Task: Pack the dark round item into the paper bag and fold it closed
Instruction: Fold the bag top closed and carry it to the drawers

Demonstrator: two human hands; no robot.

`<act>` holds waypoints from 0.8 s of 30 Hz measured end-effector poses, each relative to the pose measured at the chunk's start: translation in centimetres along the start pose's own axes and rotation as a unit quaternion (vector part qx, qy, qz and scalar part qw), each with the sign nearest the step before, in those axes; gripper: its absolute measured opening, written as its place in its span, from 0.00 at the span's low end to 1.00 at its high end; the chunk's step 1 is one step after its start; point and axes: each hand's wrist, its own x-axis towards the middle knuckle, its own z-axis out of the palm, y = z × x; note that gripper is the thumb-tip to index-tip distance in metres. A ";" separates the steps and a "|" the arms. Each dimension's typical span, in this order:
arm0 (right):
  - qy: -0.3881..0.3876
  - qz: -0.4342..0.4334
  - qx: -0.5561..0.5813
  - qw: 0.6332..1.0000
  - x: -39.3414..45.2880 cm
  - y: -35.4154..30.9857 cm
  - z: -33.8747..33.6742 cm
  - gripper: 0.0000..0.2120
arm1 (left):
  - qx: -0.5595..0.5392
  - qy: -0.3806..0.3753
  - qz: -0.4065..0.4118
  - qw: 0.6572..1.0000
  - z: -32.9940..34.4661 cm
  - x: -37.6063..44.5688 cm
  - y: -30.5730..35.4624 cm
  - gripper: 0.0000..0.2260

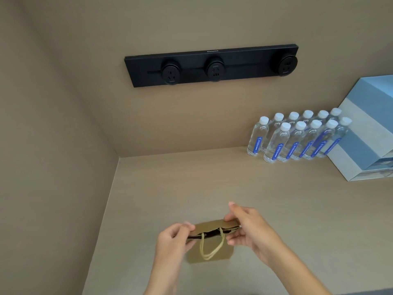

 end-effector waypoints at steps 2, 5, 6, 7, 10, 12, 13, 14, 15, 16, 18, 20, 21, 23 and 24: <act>0.010 -0.044 -0.034 0.998 0.4 0.8 0.1 0.10 | 0.081 0.026 0.036 0.996 0.0 0.4 -0.7 0.11; 0.041 -0.118 -0.133 0.983 1.0 2.7 -0.3 0.09 | 0.174 0.026 0.081 0.981 -0.2 1.0 -1.6 0.12; 0.048 -0.131 -0.160 0.977 1.1 3.3 -0.4 0.14 | 0.193 0.000 0.087 0.977 -0.3 1.1 -1.9 0.15; 0.052 -0.141 -0.177 0.973 1.3 3.8 -0.5 0.19 | 0.209 -0.024 0.094 0.973 -0.4 1.2 -2.2 0.19; 0.054 -0.165 -0.184 0.967 2.3 5.1 -0.8 0.26 | 0.292 -0.030 0.136 0.946 -0.5 1.8 -3.2 0.21; 0.056 -0.181 -0.167 0.968 3.1 6.0 -1.2 0.24 | 0.341 -0.018 0.158 0.927 -0.4 2.0 -3.4 0.15; 0.054 -0.190 -0.162 0.967 3.4 6.4 -1.4 0.24 | 0.343 -0.017 0.162 0.925 -0.5 2.2 -3.5 0.13; 0.051 -0.198 -0.163 0.965 3.7 6.8 -1.7 0.23 | 0.334 -0.021 0.161 0.929 -0.7 2.4 -3.6 0.11; 0.044 -0.205 -0.168 0.963 3.9 7.0 -2.0 0.23 | 0.316 -0.030 0.156 0.935 -1.0 2.7 -3.7 0.10; 0.035 -0.211 -0.170 0.962 4.1 7.2 -2.1 0.23 | 0.293 -0.043 0.146 0.944 -1.3 3.0 -3.9 0.10; 0.016 -0.217 -0.164 0.962 4.4 7.2 -2.3 0.22 | 0.247 -0.064 0.124 0.959 -1.9 3.4 -4.3 0.09; -0.001 -0.219 -0.156 0.963 4.5 7.2 -2.1 0.22 | 0.214 -0.070 0.107 0.968 -2.6 3.6 -4.6 0.08; -0.009 -0.221 -0.152 0.963 4.5 7.2 -2.0 0.22 | 0.203 -0.072 0.102 0.971 -3.0 3.7 -4.8 0.08; -0.014 -0.225 -0.138 0.965 4.4 7.3 -1.5 0.19 | 0.186 -0.074 0.098 0.975 -3.5 3.9 -5.2 0.07; -0.010 -0.225 -0.130 0.966 4.4 7.5 -1.3 0.17 | 0.182 -0.075 0.098 0.975 -3.7 4.0 -5.5 0.06</act>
